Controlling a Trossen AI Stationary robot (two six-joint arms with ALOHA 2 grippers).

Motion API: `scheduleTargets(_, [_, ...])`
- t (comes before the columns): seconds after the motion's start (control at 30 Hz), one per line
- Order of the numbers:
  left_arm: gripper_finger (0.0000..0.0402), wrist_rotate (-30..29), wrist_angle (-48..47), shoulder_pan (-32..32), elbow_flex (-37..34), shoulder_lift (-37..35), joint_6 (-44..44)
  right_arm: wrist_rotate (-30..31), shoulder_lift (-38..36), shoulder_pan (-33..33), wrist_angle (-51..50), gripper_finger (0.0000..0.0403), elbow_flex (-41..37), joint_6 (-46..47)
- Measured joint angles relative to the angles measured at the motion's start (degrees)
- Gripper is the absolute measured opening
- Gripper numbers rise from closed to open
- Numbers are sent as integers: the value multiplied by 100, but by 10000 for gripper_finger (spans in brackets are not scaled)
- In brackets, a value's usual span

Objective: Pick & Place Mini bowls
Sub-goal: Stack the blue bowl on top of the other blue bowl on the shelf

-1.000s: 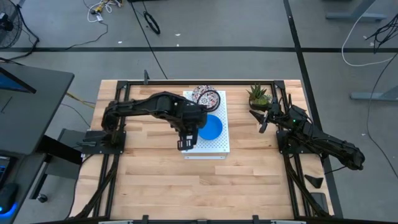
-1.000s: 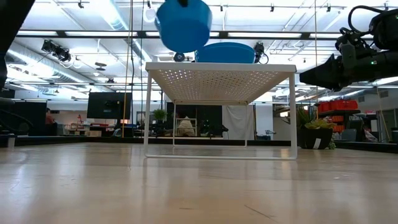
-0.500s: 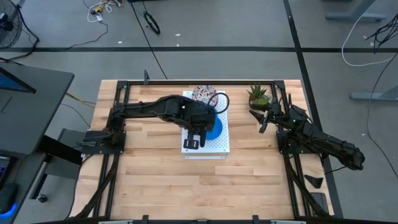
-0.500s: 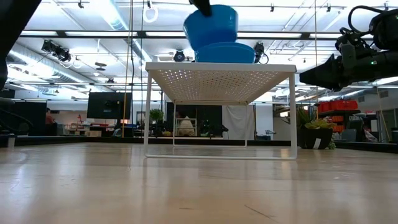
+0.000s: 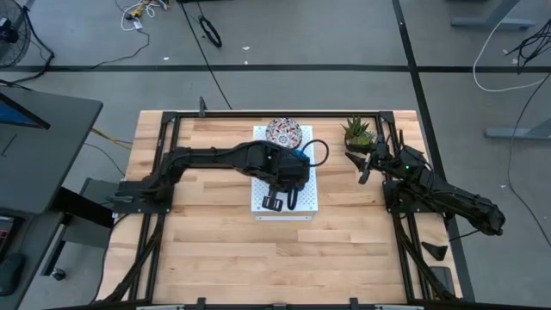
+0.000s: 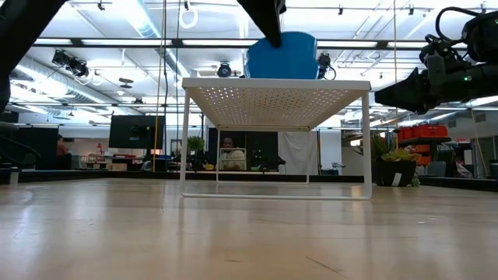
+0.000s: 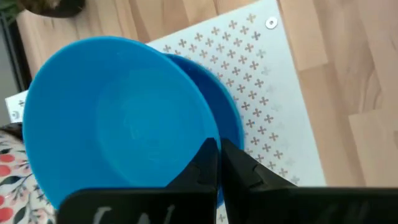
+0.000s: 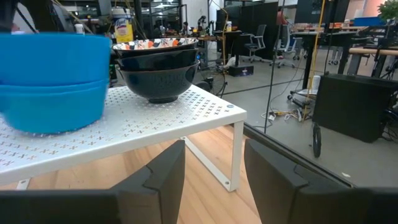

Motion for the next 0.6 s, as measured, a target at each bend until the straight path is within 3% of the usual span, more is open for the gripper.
scheduleTargets(0.37, [5,145,-93,-7,0,219,-120,4,0,0,0,169,0,-1])
scheduleTargets(0.6, [64,406,-255,-9,0,219,-827,4,0,0,0,169,0,0])
